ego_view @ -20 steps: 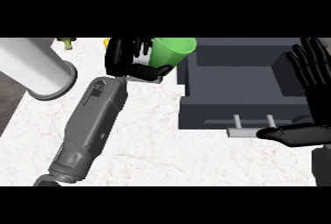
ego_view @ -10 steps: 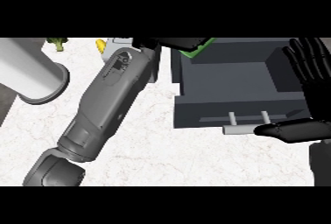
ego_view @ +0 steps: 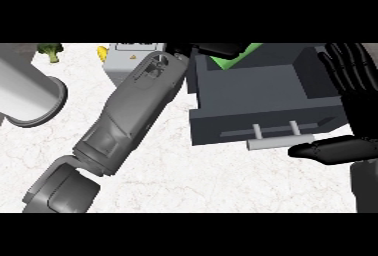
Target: Pick up the cup, place it into the drawer and close the drawer
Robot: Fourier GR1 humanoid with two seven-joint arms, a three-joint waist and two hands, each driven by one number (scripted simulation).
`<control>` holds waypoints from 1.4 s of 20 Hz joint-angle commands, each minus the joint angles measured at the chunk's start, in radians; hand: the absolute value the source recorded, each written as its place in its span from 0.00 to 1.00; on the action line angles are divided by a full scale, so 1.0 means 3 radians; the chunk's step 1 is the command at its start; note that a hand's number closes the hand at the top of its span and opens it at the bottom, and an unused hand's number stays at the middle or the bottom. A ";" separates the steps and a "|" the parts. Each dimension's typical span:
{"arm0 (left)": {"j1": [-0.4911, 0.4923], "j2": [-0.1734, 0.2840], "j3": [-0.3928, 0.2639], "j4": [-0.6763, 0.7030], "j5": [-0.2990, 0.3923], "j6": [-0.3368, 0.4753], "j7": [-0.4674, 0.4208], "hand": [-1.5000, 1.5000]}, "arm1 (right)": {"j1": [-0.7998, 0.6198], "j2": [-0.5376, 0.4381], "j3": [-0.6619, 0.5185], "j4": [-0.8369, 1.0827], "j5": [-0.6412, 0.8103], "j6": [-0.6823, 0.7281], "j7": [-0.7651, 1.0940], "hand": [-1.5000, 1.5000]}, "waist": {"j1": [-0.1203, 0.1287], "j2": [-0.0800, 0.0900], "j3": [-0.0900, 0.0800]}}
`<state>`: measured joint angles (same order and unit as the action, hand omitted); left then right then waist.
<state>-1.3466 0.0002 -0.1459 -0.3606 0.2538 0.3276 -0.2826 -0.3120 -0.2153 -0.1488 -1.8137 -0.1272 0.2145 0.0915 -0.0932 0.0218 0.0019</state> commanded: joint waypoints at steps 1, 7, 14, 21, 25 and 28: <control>-0.0041 0.0000 -0.0299 0.0246 0.0094 -0.0126 0.0173 1.00 | -0.0153 0.0044 0.0028 0.0106 0.0021 -0.0030 -0.0068 0.00 | -0.0118 0.0034 0.0002; 0.0108 0.0000 -0.0607 0.0339 0.0121 -0.0245 0.0199 1.00 | -0.0122 0.0049 0.0117 0.0127 -0.0001 0.0091 -0.0136 0.00 | -0.0279 0.0077 0.0003; 0.0251 -0.0001 -0.0556 0.0142 0.0487 -0.0182 -0.0038 0.00 | -0.0318 0.0169 0.0349 0.0092 -0.0191 0.0231 0.0012 0.00 | -0.0396 0.0100 -0.0004; 0.0221 -0.0001 -0.0385 -0.0149 0.0959 -0.0317 -0.0430 0.00 | -0.0370 0.0085 0.0695 0.0110 -0.0747 0.0966 0.0114 1.00 | -0.0367 0.0078 -0.0006; 0.0164 -0.0001 -0.0330 -0.0137 0.1128 -0.0130 -0.0565 0.00 | -0.0315 -0.0283 0.0942 0.0230 -0.0574 0.1358 0.0363 1.00 | -0.0255 0.0060 -0.0007; 0.0200 -0.0001 -0.0353 -0.0114 0.1208 -0.0071 -0.0636 0.00 | -0.0147 -0.0537 0.1050 0.0125 -0.0349 0.1557 0.0416 1.00 | -0.0149 0.0005 -0.0005</control>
<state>-1.2774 0.0000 -0.2560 -0.3946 0.5771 0.2728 -0.4503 -0.3915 -0.2964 0.1213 -1.7684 -0.2770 0.5984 0.1843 -0.1661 0.0358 -0.0001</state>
